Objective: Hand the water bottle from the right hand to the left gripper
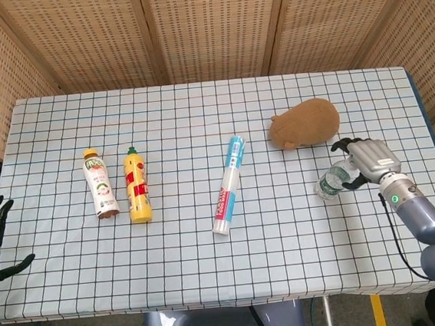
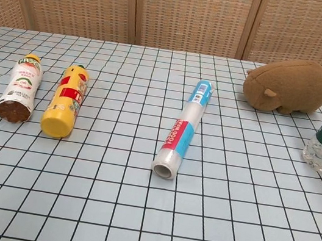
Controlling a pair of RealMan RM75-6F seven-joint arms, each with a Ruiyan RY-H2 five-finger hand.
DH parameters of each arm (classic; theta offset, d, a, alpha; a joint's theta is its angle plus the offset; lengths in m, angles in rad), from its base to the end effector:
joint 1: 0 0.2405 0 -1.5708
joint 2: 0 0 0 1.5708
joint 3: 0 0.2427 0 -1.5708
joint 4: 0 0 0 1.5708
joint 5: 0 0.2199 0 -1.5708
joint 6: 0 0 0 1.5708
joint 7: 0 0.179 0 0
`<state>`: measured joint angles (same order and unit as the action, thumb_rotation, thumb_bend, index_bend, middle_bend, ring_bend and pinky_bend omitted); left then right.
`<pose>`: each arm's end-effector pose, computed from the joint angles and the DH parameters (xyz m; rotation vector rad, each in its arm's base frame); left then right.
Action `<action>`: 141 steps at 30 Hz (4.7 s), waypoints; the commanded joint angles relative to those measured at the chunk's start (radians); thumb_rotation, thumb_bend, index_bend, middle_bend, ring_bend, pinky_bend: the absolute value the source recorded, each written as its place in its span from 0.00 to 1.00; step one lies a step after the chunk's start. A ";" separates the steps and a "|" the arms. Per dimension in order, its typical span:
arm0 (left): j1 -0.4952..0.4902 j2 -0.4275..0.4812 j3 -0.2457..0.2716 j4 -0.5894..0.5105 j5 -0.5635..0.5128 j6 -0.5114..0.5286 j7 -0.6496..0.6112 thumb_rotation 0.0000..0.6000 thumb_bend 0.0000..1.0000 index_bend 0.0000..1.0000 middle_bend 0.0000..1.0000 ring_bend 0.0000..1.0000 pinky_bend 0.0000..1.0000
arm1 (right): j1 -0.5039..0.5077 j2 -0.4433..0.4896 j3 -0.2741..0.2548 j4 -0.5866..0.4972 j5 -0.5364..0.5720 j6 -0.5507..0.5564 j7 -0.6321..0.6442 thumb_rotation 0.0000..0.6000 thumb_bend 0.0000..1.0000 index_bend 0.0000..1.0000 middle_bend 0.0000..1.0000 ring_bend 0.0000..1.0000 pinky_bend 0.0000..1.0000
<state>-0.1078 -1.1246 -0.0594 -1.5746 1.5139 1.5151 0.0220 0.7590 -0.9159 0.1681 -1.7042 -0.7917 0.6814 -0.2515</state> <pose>-0.2993 0.2253 0.1518 -1.3992 -0.8125 -0.9173 -0.2144 -0.3969 0.1313 1.6815 -1.1053 0.5834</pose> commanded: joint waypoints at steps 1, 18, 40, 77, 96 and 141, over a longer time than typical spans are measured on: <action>0.000 -0.001 0.000 0.000 -0.001 -0.001 0.002 1.00 0.00 0.00 0.00 0.00 0.00 | 0.015 -0.009 -0.015 0.009 0.020 -0.002 -0.020 1.00 0.41 0.34 0.33 0.31 0.34; -0.006 -0.002 -0.003 0.001 -0.016 -0.020 -0.004 1.00 0.00 0.00 0.00 0.00 0.00 | 0.023 0.020 -0.012 -0.042 0.000 0.058 0.007 1.00 0.59 0.61 0.60 0.60 0.63; -0.401 -0.040 -0.124 -0.100 0.020 -0.432 -0.346 1.00 0.00 0.00 0.00 0.00 0.00 | 0.409 0.062 0.087 -0.358 0.339 0.173 -0.308 1.00 0.60 0.60 0.60 0.60 0.63; -0.782 -0.579 -0.260 0.206 -0.152 -0.667 -0.764 1.00 0.00 0.00 0.00 0.00 0.00 | 0.614 -0.053 0.096 -0.398 0.553 0.278 -0.385 1.00 0.61 0.60 0.60 0.60 0.63; -0.815 -0.666 -0.313 0.199 -0.280 -0.644 -0.646 1.00 0.13 0.66 0.55 0.51 0.43 | 0.619 -0.023 0.102 -0.422 0.552 0.271 -0.350 1.00 0.61 0.60 0.60 0.60 0.63; -0.738 -0.578 -0.269 0.129 -0.245 -0.605 -0.599 1.00 0.31 0.80 0.63 0.56 0.46 | -0.045 0.143 -0.082 -0.109 -0.244 0.499 0.146 1.00 0.00 0.00 0.00 0.00 0.00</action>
<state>-0.8503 -1.7071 -0.3325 -1.4410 1.2643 0.9077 -0.5754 0.8632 -0.6950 0.1802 -1.9763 -0.8865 1.0999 -0.2367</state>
